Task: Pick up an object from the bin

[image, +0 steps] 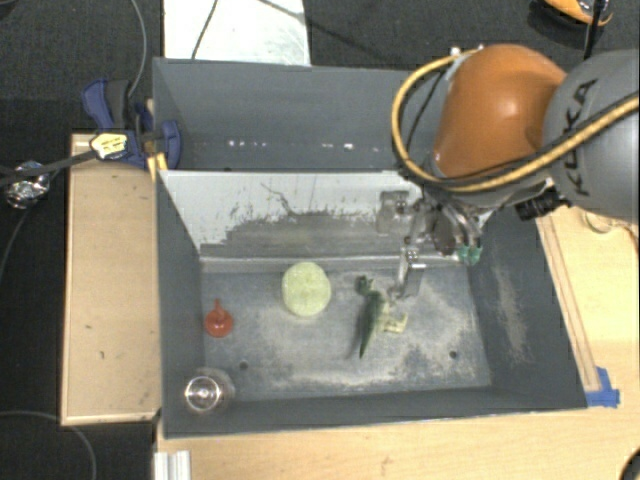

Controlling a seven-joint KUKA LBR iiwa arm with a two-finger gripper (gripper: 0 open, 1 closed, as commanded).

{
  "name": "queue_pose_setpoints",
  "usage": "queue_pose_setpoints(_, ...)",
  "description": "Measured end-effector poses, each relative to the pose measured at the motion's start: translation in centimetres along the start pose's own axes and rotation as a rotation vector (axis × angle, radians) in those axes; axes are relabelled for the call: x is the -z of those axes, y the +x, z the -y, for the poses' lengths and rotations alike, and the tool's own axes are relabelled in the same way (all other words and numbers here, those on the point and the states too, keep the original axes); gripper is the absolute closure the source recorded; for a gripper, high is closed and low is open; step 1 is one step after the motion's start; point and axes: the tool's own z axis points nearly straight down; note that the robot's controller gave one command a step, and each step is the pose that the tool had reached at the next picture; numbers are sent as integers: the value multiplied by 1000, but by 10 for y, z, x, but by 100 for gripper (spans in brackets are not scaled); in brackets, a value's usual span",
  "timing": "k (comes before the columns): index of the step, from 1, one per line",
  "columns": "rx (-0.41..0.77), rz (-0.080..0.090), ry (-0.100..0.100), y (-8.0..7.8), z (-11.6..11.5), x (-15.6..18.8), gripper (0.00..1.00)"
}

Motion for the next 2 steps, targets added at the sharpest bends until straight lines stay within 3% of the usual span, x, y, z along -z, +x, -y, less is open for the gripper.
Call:
queue_pose_setpoints(1, -1, 8, 0, -1, 0, 5, 0)
queue_pose_setpoints(2, 42, 15, 0, 1, 6, -24, 0)
